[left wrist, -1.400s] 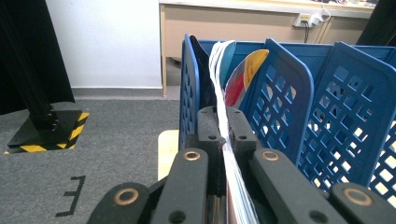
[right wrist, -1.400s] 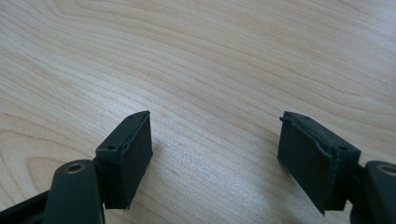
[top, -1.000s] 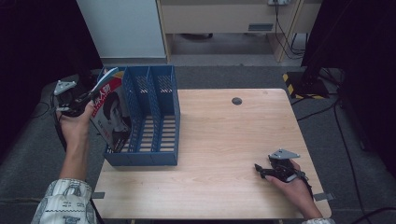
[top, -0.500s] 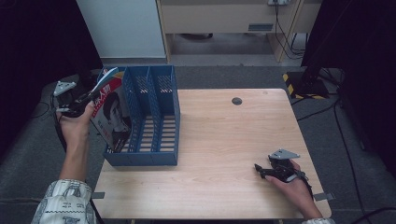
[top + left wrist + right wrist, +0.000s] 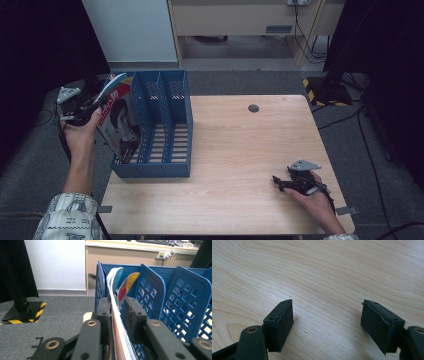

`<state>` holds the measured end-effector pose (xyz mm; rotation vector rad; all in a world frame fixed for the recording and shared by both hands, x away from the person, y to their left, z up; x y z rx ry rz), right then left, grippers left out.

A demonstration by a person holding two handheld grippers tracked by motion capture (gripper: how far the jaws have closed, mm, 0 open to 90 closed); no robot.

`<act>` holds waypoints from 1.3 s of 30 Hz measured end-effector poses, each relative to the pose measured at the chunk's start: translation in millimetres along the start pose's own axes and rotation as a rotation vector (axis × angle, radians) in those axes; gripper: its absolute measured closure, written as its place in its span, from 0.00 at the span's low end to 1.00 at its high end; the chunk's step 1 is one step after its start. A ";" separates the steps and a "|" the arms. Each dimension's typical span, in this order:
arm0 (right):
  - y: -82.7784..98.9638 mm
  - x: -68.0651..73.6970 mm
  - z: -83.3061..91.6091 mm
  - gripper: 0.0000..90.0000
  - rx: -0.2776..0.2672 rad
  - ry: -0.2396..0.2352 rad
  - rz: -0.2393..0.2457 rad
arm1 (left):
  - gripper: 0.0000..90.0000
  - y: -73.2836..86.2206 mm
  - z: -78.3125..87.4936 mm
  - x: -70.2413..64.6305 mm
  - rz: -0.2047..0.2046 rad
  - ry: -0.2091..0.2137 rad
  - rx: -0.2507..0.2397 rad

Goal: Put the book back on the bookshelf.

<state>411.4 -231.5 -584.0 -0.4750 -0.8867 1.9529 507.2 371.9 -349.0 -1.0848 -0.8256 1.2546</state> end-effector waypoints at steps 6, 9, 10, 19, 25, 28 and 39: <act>0.1 0.0 0.1 0.29 0.001 -0.001 0.002 | 0.63 -5.0 2.6 -1.0 -0.018 -0.007 -0.034; 0.1 0.0 0.0 0.29 0.000 0.000 0.000 | 0.55 -10.7 5.5 -4.2 -0.042 -0.002 -0.061; 0.1 0.0 0.0 0.29 0.000 0.000 0.000 | 0.51 -14.6 7.9 -7.1 -0.059 0.007 -0.073; 0.1 0.0 0.0 0.29 0.000 -0.002 0.005 | 0.34 -23.7 18.9 -26.9 -0.178 0.037 -0.088; 0.1 0.1 0.1 0.29 0.001 -0.003 0.005 | 0.25 -24.1 21.5 -36.5 -0.194 0.058 -0.077; 0.1 0.1 0.1 0.29 0.000 -0.003 0.005 | 0.18 -23.5 21.9 -45.2 -0.217 0.089 -0.067; 0.1 0.2 0.0 0.29 -0.001 -0.001 0.006 | 0.05 -15.2 14.2 -88.4 -0.278 0.188 -0.012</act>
Point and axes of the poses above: each handheld gripper's, and its own axes: z roughly backward along the jaws, y roughly out of its underside, x roughly to its left, the point moved 7 cm from there along -z, roughly forward along the jaws, and after that the axes turned 1 degree about -z, right-handed, at the moved point
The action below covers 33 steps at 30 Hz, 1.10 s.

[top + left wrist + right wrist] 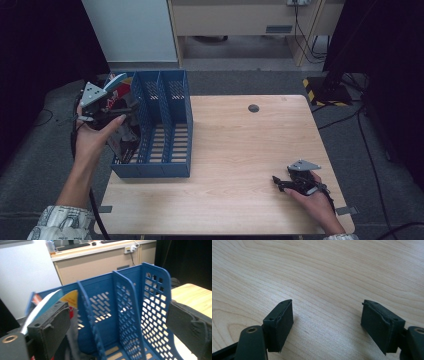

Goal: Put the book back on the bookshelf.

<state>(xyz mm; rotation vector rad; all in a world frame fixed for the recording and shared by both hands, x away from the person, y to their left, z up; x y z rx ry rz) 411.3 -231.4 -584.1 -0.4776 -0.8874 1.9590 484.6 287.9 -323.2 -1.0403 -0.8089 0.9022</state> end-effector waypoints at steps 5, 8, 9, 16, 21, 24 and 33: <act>0.0 0.0 -0.1 0.29 0.000 -0.001 0.001 | 0.02 2.5 -8.6 -17.1 -0.006 0.037 0.021; 0.1 0.1 -0.1 0.29 0.000 0.000 0.001 | 0.02 6.5 -14.3 -28.0 -0.010 0.060 0.036; 0.1 0.2 0.0 0.29 0.000 0.000 0.000 | 0.02 8.1 -16.3 -31.3 -0.008 0.065 0.040; 0.4 0.9 0.2 0.28 0.003 0.000 -0.004 | 0.02 18.5 -29.4 -53.6 -0.014 0.101 0.069; 0.5 1.2 0.2 0.27 0.005 -0.002 -0.001 | 0.02 25.7 -38.2 -73.3 -0.020 0.135 0.088; 0.7 0.9 -0.1 0.24 0.007 0.000 -0.005 | 0.02 31.9 -43.3 -84.8 -0.026 0.155 0.101; 1.5 -2.3 -2.0 0.12 0.029 0.027 -0.026 | 0.02 52.3 -58.5 -123.2 -0.065 0.218 0.153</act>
Point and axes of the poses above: each handheld gripper's, and its own axes: z roughly backward along the jaws, y roughly out of its underside, x roughly to its left, the point moved 7 cm from there along -z, roughly forward along the jaws, and after that the axes turned 1 degree about -z, right-handed, at the moved point
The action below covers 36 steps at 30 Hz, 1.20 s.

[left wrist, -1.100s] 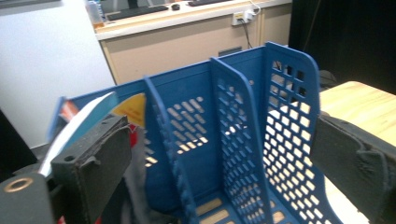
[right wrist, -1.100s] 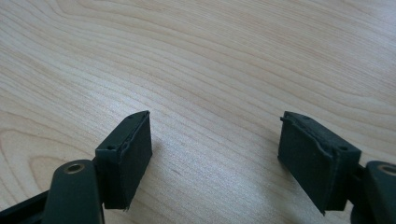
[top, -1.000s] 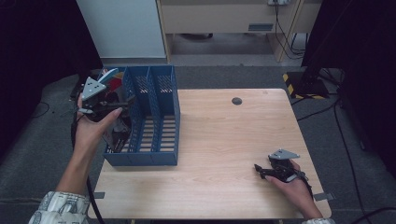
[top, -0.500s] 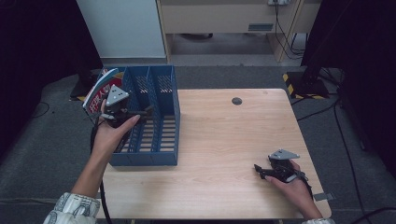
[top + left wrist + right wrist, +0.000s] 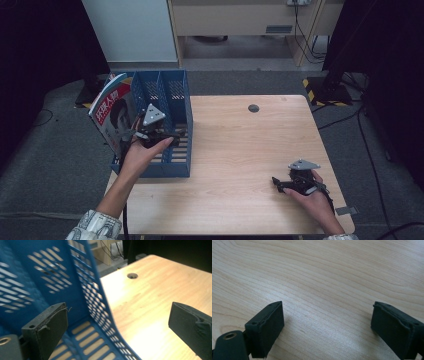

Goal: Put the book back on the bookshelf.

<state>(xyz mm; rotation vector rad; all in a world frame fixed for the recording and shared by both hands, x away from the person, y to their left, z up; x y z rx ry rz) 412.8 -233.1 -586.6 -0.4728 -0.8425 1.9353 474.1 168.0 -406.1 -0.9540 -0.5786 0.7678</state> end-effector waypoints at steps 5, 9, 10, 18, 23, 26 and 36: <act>0.0 0.0 0.0 0.12 0.001 0.001 -0.001 | 0.02 4.6 -10.4 -14.8 -0.019 0.022 0.025; 0.0 0.0 0.0 0.12 0.001 0.001 -0.001 | 0.02 6.7 -21.5 -38.6 -0.037 0.059 0.048; 0.0 0.0 0.0 0.12 0.001 0.001 -0.001 | 0.02 6.7 -21.5 -38.6 -0.037 0.059 0.048; 0.3 0.1 0.2 0.12 0.003 0.000 0.000 | 0.03 12.2 -39.8 -77.7 -0.055 0.123 0.067; 0.2 0.1 0.2 0.12 0.003 0.000 0.000 | 0.03 16.2 -52.4 -102.6 -0.082 0.153 0.087; 0.2 0.2 0.2 0.12 0.002 0.001 -0.002 | 0.03 17.8 -58.8 -114.6 -0.082 0.169 0.092; 0.4 0.5 0.2 0.11 0.004 -0.001 -0.004 | 0.03 29.4 -76.7 -148.9 -0.109 0.219 0.133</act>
Point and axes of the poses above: each handheld gripper's, and its own axes: z roughly backward along the jaws, y roughly out of its underside, x roughly to its left, the point moved 7 cm from there along -z, roughly forward along the jaws, and after that the axes turned 1 degree about -z, right-handed, at the moved point
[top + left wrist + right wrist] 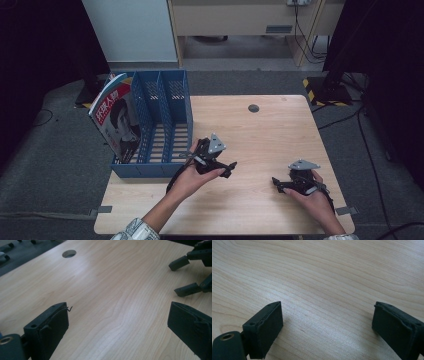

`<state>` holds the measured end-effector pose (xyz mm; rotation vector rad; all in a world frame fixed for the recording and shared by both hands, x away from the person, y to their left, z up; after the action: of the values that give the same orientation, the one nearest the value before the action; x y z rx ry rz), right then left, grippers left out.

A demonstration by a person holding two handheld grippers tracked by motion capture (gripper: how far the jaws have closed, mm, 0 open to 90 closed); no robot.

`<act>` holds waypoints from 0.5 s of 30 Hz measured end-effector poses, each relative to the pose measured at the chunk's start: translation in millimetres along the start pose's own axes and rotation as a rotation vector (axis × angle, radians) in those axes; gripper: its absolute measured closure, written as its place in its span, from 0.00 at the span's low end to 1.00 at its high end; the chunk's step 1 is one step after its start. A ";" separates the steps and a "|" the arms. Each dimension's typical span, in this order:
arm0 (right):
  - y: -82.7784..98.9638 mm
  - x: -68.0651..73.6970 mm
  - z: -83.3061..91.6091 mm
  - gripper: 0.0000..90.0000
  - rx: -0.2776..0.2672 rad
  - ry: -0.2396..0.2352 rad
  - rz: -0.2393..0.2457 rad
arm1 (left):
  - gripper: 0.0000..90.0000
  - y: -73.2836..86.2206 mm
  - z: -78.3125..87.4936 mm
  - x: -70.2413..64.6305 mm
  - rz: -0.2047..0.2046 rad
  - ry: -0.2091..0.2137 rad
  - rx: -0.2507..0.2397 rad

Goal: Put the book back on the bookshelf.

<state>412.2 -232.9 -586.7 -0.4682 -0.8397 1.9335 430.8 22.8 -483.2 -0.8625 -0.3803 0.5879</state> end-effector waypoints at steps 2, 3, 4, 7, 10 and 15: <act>0.0 0.0 0.0 0.11 0.000 0.000 0.001 | 0.03 4.4 -7.5 -7.1 -0.002 0.010 0.017; 0.0 0.0 0.1 0.11 0.000 0.000 0.001 | 0.03 4.4 -7.5 -7.1 -0.002 0.010 0.017; 0.0 0.0 0.1 0.11 0.000 0.000 0.001 | 0.03 6.3 -10.1 -9.4 -0.003 0.013 0.023; 0.1 0.0 0.1 0.11 0.000 -0.002 0.001 | 0.04 11.4 -18.4 -16.0 0.002 0.023 0.040; 0.1 -0.1 0.1 0.11 0.000 -0.002 0.004 | 0.04 16.6 -26.1 -22.5 0.004 0.037 0.054; 0.1 -0.1 0.2 0.11 0.000 -0.003 0.004 | 0.04 25.8 -36.8 -32.7 -0.001 0.053 0.085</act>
<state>412.0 -233.0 -586.6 -0.4677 -0.8416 1.9381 416.6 -6.3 -528.4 -0.7946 -0.3054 0.5748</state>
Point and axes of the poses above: each handheld gripper's, and its own axes: z roughly backward along the jaws, y roughly out of its underside, x roughly to its left, the point moved 7 cm from there along -z, roughly forward along the jaws, and after that the axes turned 1 degree about -z, right-handed, at the moved point
